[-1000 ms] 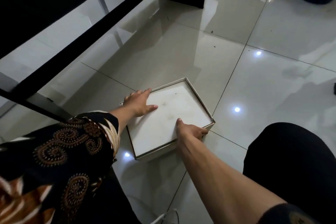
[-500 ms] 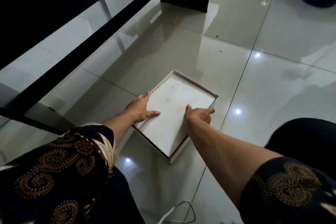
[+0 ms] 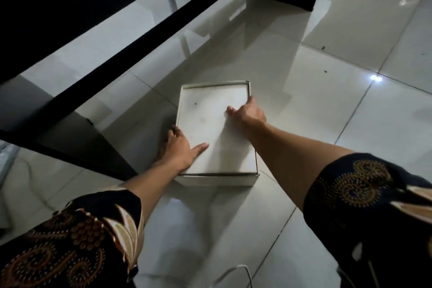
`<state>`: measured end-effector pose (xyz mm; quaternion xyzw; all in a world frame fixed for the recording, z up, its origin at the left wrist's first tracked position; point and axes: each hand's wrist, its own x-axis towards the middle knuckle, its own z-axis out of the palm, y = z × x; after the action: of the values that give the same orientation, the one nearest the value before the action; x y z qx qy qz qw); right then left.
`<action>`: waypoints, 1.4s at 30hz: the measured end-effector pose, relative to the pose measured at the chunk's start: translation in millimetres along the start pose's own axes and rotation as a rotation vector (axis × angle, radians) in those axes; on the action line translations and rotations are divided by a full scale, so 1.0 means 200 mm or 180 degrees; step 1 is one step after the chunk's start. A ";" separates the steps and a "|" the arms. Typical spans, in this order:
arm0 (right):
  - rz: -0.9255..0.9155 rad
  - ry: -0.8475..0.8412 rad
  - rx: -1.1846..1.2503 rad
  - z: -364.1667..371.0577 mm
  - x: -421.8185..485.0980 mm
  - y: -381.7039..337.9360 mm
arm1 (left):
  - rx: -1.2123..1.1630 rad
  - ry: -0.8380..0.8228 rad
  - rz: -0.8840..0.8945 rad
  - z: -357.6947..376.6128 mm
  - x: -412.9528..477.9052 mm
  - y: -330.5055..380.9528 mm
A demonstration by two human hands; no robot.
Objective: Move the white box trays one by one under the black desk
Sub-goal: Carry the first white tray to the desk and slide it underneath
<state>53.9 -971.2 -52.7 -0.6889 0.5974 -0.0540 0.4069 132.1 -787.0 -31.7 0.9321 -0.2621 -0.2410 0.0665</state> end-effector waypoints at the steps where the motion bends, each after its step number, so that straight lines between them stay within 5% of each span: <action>1: -0.0210 -0.0119 -0.0130 0.02 0.03 -0.04 | -0.0081 0.0017 -0.0132 0.01 -0.01 -0.01; 4: -0.0733 -0.0623 -0.0487 0.09 0.08 -0.15 | 0.0002 0.0308 -0.0336 0.04 -0.07 -0.06; 11: -0.1218 -0.0707 -0.0731 0.23 0.01 -0.17 | 0.0802 0.0203 0.0713 0.15 -0.15 -0.24; 16: -0.1810 -0.1143 -0.0988 0.21 -0.06 -0.24 | 0.0797 0.0368 0.0406 0.22 -0.18 -0.28; 22: -0.0522 -0.0615 -0.0933 0.13 -0.23 -0.04 | 0.0648 0.0327 0.0101 0.20 -0.24 -0.23; 30: -0.0674 -0.0801 -0.0027 0.17 -0.30 -0.03 | 0.0703 0.0237 -0.0142 0.13 -0.18 -0.31; 36: 0.0031 -0.0946 0.0276 0.29 -0.41 -0.07 | 0.0946 0.0048 -0.0237 0.01 -0.12 -0.40; 42: -0.0168 -0.1123 0.0547 0.40 -0.45 -0.17 | 0.1392 -0.0194 -0.0527 -0.15 -0.06 -0.44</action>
<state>99.5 -854.3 -48.3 -0.6658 0.4917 0.0062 0.5611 177.8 -704.4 -22.1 0.9349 -0.2326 -0.2113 -0.1649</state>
